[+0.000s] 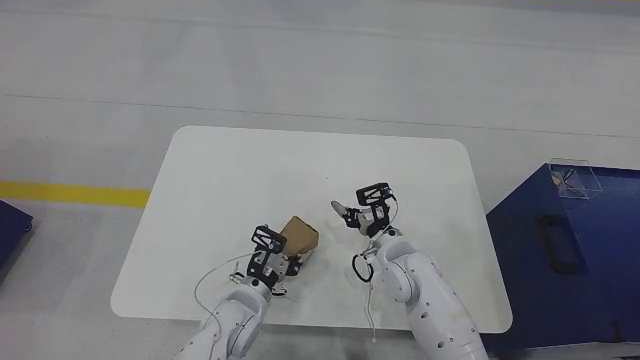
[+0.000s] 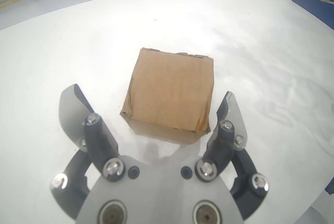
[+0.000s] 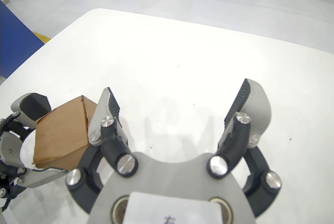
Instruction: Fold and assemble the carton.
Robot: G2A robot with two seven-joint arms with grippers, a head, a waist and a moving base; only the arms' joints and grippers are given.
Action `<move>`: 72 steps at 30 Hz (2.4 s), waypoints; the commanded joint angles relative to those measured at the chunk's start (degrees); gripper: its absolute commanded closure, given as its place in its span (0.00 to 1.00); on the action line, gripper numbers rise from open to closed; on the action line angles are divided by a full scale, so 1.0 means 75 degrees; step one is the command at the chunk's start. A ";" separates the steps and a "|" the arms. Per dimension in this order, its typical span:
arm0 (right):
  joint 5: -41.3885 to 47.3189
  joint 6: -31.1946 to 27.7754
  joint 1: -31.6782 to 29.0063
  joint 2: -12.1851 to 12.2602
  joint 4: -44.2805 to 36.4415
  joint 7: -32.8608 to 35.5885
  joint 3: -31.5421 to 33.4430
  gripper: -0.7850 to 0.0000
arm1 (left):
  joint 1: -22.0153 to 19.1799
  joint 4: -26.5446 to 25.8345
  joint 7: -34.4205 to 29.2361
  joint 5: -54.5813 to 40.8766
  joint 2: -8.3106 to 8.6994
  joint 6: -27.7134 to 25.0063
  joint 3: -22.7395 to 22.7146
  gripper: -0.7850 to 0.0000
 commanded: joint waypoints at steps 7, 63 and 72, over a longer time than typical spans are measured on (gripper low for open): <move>0.0000 0.0000 0.0000 0.0000 0.0000 0.0000 0.0000 0.00 | -0.0083 0.0149 -0.0015 0.0103 -0.0039 0.0062 0.0050 0.75; 0.1144 0.0090 -0.0687 0.0168 -0.0651 -0.0274 0.1073 0.00 | 0.1521 -0.2168 0.0943 -0.3028 -0.0353 0.0196 0.0832 1.00; 0.1144 0.0090 -0.0687 0.0168 -0.0651 -0.0274 0.1073 0.00 | 0.0463 -0.0886 0.1056 -0.2724 -0.0709 0.0861 0.1640 1.00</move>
